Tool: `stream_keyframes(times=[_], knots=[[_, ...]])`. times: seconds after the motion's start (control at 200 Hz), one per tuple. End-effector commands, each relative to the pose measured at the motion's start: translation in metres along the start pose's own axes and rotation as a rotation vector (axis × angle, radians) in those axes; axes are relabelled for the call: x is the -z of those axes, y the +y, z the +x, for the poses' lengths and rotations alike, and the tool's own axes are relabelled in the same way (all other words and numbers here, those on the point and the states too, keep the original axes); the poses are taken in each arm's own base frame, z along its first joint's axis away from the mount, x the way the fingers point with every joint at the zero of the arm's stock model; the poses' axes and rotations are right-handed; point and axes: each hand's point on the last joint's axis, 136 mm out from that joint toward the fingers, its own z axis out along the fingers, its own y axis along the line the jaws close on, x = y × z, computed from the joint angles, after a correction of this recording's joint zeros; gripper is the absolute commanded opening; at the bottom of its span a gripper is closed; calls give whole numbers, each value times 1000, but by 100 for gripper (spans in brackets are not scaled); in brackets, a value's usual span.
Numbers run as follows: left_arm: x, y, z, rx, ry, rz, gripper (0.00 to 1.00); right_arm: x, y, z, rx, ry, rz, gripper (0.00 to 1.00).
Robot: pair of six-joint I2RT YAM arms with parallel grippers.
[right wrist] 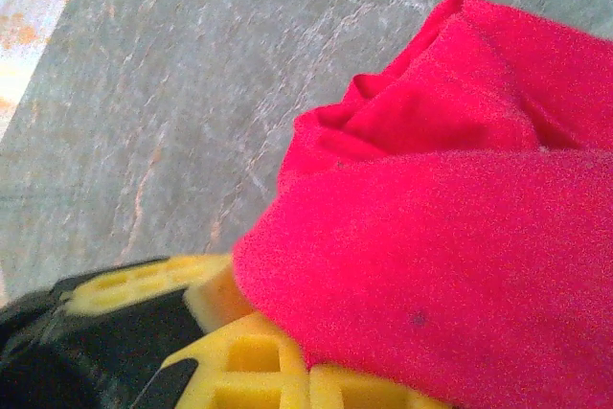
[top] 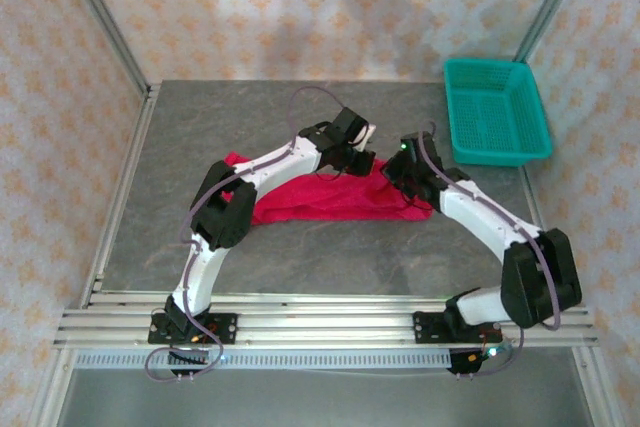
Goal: Fold the inside-out t-shirt
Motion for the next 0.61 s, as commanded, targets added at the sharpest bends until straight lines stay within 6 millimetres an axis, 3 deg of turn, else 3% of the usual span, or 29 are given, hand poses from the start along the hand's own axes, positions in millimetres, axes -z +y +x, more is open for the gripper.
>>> stream_keyframes(times=[0.0, 0.125, 0.295, 0.375, 0.395, 0.43, 0.6], knots=[[11, 9, -9, 4, -22, -47, 0, 22, 12, 3, -44, 44, -38, 0], [27, 17, -17, 26, -79, -96, 14, 46, 41, -1, -112, 95, -166, 0], [68, 44, -27, 62, -195, -216, 33, 75, 73, -9, -281, 185, -373, 0], [83, 63, -22, 89, -221, -280, 39, 74, 81, -8, -367, 239, -453, 0], [98, 62, -25, 91, -250, -283, 39, 72, 82, -7, -386, 255, -466, 0], [107, 69, -22, 95, -259, -312, 40, 69, 83, -4, -427, 288, -489, 0], [163, 117, 16, 130, -264, -523, 47, 54, 87, -4, -579, 389, -597, 0]])
